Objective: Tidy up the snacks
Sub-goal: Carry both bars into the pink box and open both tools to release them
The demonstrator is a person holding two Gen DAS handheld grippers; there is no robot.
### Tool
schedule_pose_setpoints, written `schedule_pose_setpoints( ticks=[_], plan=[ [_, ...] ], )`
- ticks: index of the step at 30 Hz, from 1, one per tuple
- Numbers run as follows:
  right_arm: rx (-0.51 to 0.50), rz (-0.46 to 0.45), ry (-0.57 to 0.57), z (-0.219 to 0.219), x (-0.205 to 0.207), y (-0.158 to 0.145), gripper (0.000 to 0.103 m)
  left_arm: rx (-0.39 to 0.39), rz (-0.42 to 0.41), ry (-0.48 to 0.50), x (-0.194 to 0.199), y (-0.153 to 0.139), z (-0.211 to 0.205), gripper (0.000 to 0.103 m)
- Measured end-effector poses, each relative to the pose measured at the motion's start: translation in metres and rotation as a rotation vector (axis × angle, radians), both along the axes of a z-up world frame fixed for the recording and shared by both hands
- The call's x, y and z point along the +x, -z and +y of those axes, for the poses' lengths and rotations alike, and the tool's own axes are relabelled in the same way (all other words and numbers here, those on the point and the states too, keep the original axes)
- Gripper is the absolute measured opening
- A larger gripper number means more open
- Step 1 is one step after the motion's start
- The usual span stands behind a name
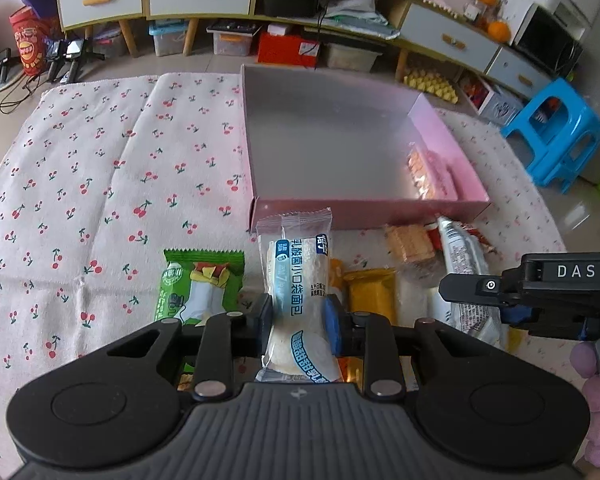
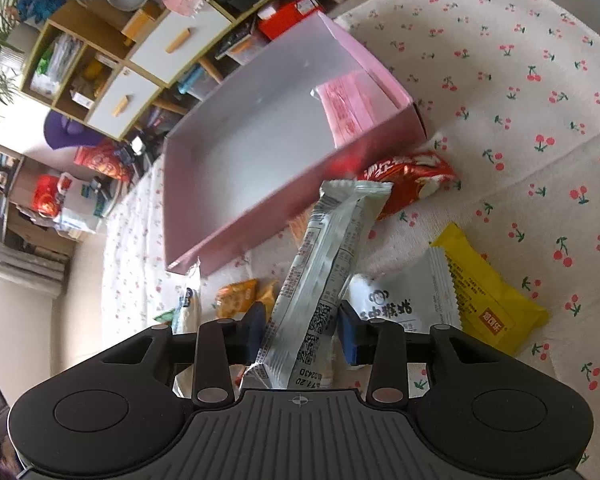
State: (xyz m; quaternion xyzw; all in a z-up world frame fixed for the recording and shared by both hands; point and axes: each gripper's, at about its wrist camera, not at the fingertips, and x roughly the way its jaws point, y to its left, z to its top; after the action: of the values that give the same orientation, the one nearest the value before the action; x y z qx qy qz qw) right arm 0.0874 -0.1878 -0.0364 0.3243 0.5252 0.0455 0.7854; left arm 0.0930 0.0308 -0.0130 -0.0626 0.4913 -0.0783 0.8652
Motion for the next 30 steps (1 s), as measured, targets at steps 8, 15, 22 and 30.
schedule_pose_setpoints(
  ticks=[8, 15, 22, 30],
  plan=[
    [0.065, -0.078, 0.025, -0.005, 0.0, -0.022, 0.033, -0.081, -0.046, -0.02, 0.009, -0.019, 0.004, 0.024],
    [0.127, -0.076, 0.046, -0.005, 0.012, -0.023, 0.032, -0.161, -0.07, -0.066, 0.027, -0.024, 0.009, 0.023],
    [0.184, -0.165, 0.096, -0.016, 0.021, -0.039, 0.033, -0.245, -0.118, -0.091, 0.038, -0.029, 0.013, 0.023],
    [0.181, -0.217, 0.143, -0.018, 0.041, -0.027, 0.033, -0.272, -0.171, -0.123, 0.057, -0.017, 0.009, 0.023]
  ],
)
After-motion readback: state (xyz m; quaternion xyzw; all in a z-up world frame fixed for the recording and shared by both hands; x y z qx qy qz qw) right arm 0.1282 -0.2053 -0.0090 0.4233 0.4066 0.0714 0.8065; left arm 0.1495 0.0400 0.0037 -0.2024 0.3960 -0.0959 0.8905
